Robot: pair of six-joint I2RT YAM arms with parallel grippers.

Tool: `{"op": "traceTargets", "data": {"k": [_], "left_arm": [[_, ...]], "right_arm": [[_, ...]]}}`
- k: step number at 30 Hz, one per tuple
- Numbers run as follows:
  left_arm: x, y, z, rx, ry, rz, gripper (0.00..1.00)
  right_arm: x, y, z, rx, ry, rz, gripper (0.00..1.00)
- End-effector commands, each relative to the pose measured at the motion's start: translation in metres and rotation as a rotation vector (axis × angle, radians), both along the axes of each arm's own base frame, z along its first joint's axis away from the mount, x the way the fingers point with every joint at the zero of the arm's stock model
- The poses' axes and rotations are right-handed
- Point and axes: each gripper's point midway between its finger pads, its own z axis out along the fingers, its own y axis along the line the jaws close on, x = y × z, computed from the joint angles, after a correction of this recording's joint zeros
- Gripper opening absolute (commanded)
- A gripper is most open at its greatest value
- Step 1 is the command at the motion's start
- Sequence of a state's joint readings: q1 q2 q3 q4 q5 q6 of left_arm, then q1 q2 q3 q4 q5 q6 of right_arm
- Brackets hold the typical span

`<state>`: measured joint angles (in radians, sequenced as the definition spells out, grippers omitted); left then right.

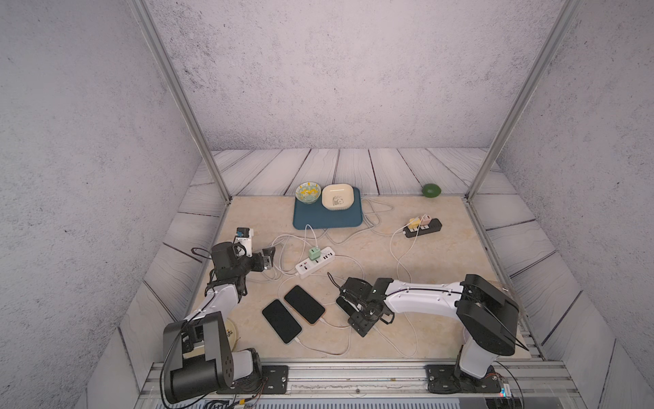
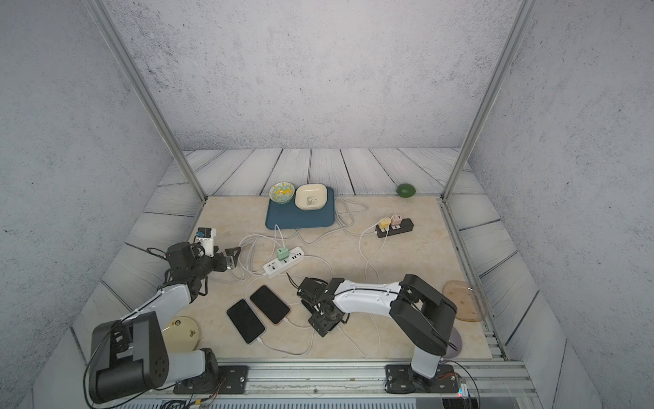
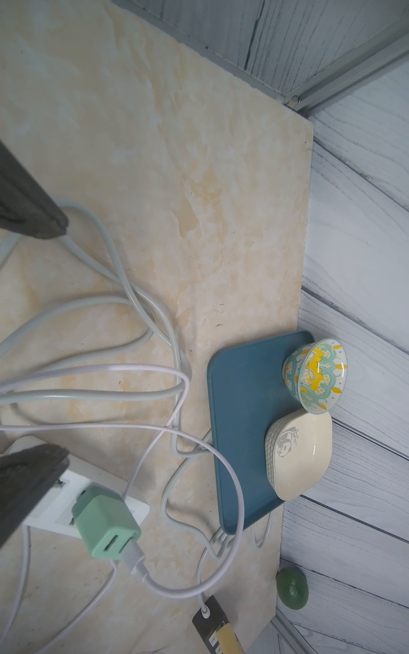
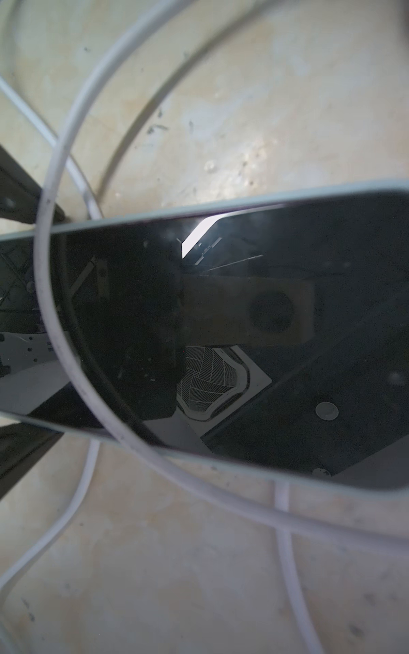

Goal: Unplug the charging cable from the phone
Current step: Pick up the phone at the center of the board.

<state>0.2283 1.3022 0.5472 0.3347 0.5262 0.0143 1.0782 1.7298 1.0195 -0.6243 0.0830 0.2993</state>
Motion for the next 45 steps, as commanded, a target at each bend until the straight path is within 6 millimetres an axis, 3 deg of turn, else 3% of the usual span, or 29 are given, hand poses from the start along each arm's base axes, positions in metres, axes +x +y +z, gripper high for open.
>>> {"op": "traceTargets", "data": {"k": [1,7,13,24,29,35,45], "left_arm": [[0.005,0.004,0.014,-0.009,-0.028,0.005,0.98],[0.005,0.004,0.017,-0.014,-0.029,0.008,0.98],[0.006,0.005,0.016,-0.016,-0.025,0.008,0.98],[0.007,0.002,0.018,-0.036,-0.019,-0.008,0.98],[0.007,-0.008,0.026,-0.075,-0.017,-0.062,0.98],[0.003,-0.030,0.047,-0.157,-0.030,-0.190,0.98],[-0.009,-0.072,0.076,-0.308,0.017,-0.382,0.98]], "right_arm": [[-0.005,-0.012,-0.015,-0.052,0.008,-0.009,0.82],[0.004,-0.026,-0.010,-0.123,-0.053,-0.015,0.68],[0.019,-0.038,0.014,-0.137,-0.173,-0.036,0.61],[0.032,-0.067,0.037,-0.183,-0.257,-0.125,0.61],[0.044,-0.069,0.049,-0.140,-0.287,-0.193,0.61],[0.057,-0.051,0.073,0.071,-0.304,-0.235,0.60],[0.073,0.007,0.133,0.669,-0.249,-0.211,0.60]]}}
